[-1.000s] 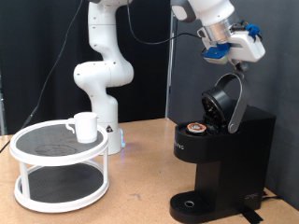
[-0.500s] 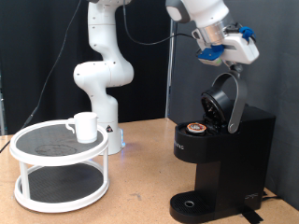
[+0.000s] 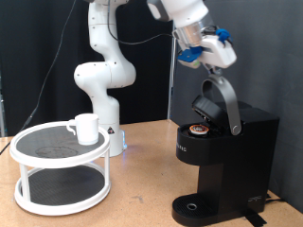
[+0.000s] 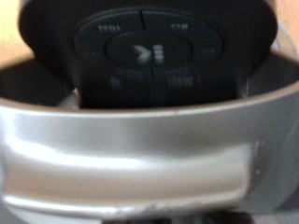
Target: Make a cup of coffee with the keurig machine
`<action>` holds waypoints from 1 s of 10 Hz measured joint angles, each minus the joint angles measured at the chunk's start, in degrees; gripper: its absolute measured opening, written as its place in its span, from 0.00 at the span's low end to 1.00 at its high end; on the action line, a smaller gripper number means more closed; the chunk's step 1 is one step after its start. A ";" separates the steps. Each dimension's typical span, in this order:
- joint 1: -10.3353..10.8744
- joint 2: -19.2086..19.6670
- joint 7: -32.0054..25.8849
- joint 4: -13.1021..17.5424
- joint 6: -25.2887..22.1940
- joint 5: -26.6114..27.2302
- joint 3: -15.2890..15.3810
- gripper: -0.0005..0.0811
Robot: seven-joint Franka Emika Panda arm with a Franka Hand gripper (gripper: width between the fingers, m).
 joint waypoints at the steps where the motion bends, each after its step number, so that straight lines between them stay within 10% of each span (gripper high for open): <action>1: -0.98 -0.02 1.23 -0.57 0.07 -2.06 -0.22 0.01; 10: -5.68 2.21 1.62 -10.20 7.99 -8.21 -1.56 0.01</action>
